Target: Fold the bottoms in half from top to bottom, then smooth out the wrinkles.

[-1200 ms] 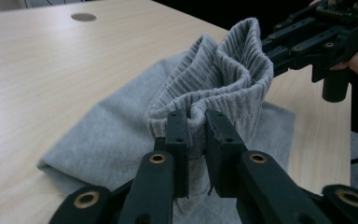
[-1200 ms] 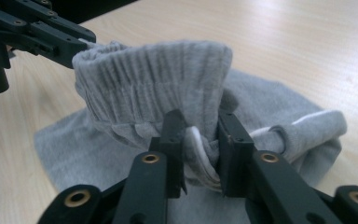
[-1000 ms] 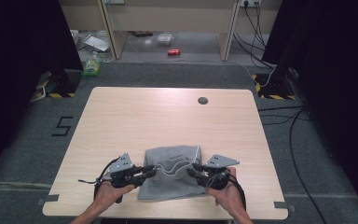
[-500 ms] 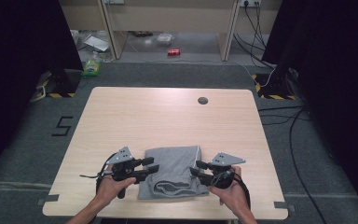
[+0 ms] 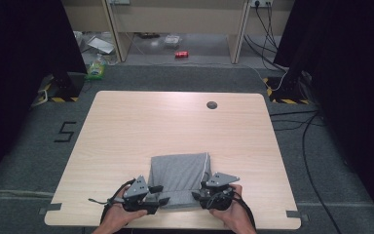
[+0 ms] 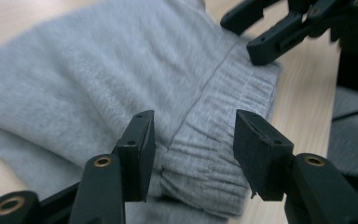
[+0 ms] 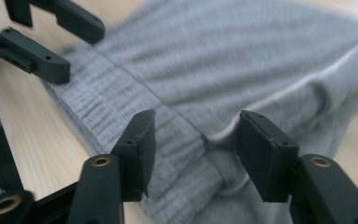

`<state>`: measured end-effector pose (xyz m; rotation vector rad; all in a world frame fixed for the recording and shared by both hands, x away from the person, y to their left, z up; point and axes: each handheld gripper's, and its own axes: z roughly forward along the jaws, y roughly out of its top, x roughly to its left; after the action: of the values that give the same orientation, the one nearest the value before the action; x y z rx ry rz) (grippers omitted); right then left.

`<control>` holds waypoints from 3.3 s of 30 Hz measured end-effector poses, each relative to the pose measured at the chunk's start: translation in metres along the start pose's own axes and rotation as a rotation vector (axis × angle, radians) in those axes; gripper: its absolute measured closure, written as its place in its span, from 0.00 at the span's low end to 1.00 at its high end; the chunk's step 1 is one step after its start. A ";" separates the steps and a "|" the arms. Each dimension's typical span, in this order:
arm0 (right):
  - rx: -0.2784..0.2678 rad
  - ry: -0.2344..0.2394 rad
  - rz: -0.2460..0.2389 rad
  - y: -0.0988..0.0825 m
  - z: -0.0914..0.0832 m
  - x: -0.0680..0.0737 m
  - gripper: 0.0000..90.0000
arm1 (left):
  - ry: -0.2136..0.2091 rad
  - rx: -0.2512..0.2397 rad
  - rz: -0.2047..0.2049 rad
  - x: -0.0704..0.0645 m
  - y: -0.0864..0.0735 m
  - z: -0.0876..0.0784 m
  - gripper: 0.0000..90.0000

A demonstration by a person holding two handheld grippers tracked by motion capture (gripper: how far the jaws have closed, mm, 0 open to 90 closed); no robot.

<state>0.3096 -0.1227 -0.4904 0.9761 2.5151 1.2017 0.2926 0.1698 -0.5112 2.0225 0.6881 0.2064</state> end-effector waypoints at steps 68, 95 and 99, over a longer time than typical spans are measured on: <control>-0.163 -0.163 0.193 0.052 0.016 -0.099 0.37 | 0.124 0.050 -0.271 0.125 0.035 0.012 0.26; -0.037 -0.112 0.200 0.032 0.054 -0.105 0.44 | 0.103 0.049 -0.267 0.127 0.031 0.028 0.27; -0.036 -0.098 0.200 0.031 0.055 -0.105 0.48 | 0.097 0.044 -0.259 0.126 0.028 0.030 0.34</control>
<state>0.4281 -0.1407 -0.5143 1.2701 2.3581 1.2144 0.4198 0.2055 -0.5198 1.9516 1.0146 0.1386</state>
